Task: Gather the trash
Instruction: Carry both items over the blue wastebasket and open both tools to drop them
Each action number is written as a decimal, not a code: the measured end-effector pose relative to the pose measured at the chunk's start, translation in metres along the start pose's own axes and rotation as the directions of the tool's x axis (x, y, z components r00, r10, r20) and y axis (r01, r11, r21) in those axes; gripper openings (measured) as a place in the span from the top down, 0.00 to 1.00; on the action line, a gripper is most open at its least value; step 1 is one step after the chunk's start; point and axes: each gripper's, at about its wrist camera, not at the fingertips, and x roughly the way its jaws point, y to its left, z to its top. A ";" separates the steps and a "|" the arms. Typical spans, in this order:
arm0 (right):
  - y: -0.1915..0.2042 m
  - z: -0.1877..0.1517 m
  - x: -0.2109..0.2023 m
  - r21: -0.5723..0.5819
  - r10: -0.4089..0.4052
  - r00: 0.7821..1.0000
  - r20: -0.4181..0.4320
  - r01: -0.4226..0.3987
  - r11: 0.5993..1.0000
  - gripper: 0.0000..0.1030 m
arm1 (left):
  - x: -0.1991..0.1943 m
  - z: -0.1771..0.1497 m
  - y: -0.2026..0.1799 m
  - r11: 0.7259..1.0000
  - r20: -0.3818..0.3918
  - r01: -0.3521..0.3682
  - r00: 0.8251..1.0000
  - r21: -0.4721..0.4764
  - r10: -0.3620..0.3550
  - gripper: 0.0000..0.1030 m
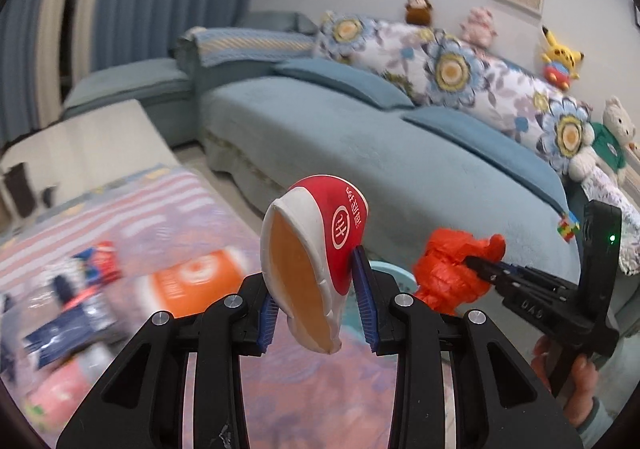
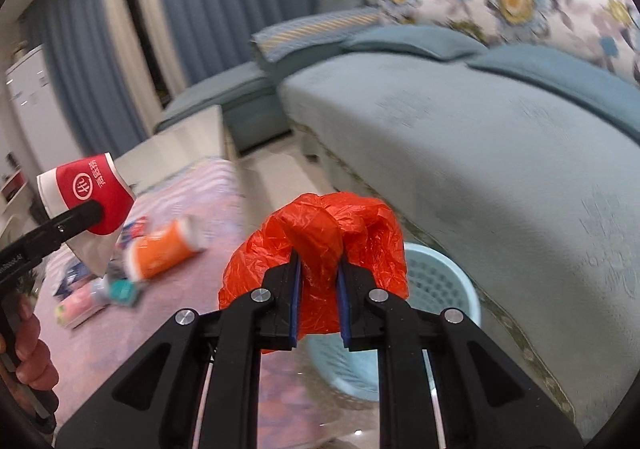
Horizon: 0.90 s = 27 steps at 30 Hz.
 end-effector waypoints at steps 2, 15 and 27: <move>-0.016 -0.004 0.014 0.031 -0.030 0.999 -0.027 0.031 0.999 0.88 | 0.026 -0.001 -0.010 1.000 -0.037 0.013 0.999 0.017 -0.012 0.69; -0.079 -0.049 0.095 0.145 -0.136 0.961 -0.243 0.175 0.974 0.87 | 0.159 -0.038 -0.047 0.993 -0.317 0.117 0.943 0.035 -0.100 0.65; -0.073 -0.042 0.093 0.120 -0.178 0.954 -0.239 0.211 0.970 0.63 | 0.135 -0.037 -0.027 0.994 -0.280 0.111 0.954 0.004 -0.105 0.46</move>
